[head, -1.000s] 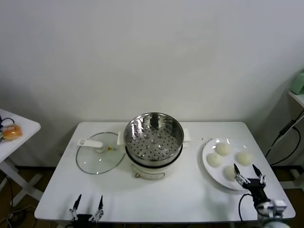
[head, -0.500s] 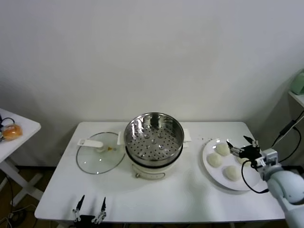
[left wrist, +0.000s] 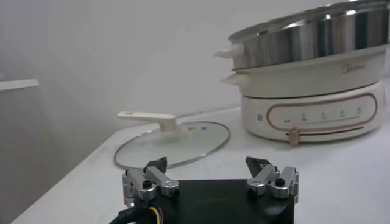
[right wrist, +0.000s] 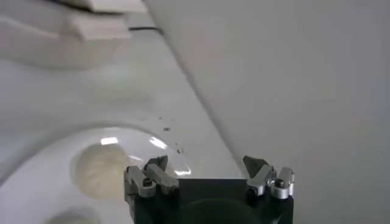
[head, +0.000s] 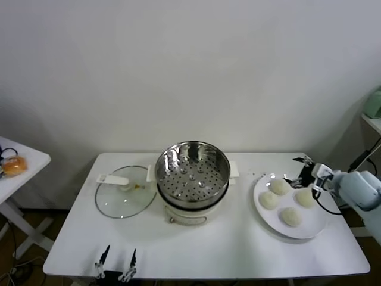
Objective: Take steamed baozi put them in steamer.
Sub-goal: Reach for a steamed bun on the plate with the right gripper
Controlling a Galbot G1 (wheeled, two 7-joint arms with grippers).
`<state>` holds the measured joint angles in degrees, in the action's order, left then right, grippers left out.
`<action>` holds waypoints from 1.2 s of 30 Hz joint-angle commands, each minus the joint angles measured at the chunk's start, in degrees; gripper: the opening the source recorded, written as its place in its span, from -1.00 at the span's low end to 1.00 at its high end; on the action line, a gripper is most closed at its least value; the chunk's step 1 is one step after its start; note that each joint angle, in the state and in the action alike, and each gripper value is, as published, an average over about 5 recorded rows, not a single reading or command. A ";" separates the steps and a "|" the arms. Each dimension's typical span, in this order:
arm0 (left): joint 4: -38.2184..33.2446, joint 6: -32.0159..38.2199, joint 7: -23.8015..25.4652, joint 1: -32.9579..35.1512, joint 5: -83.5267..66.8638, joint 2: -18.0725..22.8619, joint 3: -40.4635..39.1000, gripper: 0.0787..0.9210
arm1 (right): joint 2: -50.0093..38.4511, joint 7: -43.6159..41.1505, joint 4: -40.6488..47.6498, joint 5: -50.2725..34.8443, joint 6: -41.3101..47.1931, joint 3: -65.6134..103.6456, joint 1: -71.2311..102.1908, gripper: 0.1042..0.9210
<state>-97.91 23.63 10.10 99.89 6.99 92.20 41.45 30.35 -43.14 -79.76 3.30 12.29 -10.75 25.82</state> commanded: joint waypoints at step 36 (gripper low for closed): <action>1.02 1.25 1.14 0.74 2.66 0.94 0.84 0.77 | 25.09 -21.27 45.76 5.65 -15.23 -38.75 -32.26 0.76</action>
<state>-96.84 24.86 11.21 100.61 9.53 92.20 42.25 53.15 -63.78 -37.31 8.21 -2.49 -49.12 -6.08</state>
